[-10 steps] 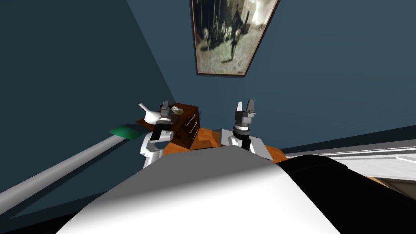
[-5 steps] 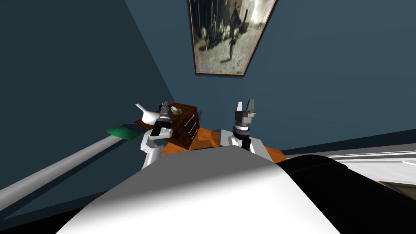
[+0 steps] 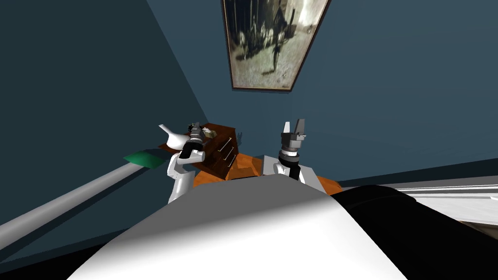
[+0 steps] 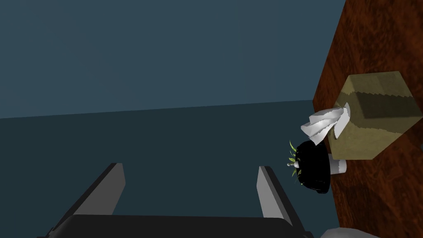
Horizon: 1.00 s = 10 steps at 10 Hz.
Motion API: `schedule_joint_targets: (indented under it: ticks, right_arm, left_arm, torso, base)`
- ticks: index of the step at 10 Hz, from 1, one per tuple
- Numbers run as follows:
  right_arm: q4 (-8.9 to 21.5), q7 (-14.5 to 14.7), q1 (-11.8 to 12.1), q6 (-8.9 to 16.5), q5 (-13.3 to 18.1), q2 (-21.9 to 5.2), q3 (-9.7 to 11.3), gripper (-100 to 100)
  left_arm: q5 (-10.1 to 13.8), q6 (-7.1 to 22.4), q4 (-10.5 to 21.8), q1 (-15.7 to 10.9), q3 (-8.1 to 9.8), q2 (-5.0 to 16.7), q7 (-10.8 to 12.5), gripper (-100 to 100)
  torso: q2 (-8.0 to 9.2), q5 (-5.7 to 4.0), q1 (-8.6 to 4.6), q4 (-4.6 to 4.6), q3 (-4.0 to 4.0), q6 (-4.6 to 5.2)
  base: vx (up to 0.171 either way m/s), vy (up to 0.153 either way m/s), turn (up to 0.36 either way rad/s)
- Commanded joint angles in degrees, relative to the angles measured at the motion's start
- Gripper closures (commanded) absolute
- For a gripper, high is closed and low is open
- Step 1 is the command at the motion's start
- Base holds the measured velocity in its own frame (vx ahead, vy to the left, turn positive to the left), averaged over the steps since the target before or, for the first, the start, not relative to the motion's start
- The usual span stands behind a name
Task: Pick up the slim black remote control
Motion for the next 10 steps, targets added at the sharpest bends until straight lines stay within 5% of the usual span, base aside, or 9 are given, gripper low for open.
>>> schedule_joint_targets:
  ticks: [1, 10]
  right_arm:
    - [0.0, 0.0, 0.0, 0.0, 0.0, 0.0, 0.0, 0]
    - [0.0, 0.0, 0.0, 0.0, 0.0, 0.0, 0.0, 0]
  left_arm:
    - [-0.5, 2.9, 1.0, -1.1, 0.61, -0.1, 0.5, -100]
    - [-2.1, 16.7, 7.4, -7.6, 5.39, 0.8, 3.0, -100]
  torso:
    - [0.00, 0.00, 0.00, 0.00, 0.00, 0.00]
    - [-0.03, 0.01, 0.07, -0.01, -0.02, 0.00]
  base:
    - [0.035, -0.063, 0.025]
    - [0.030, -0.042, 0.015]
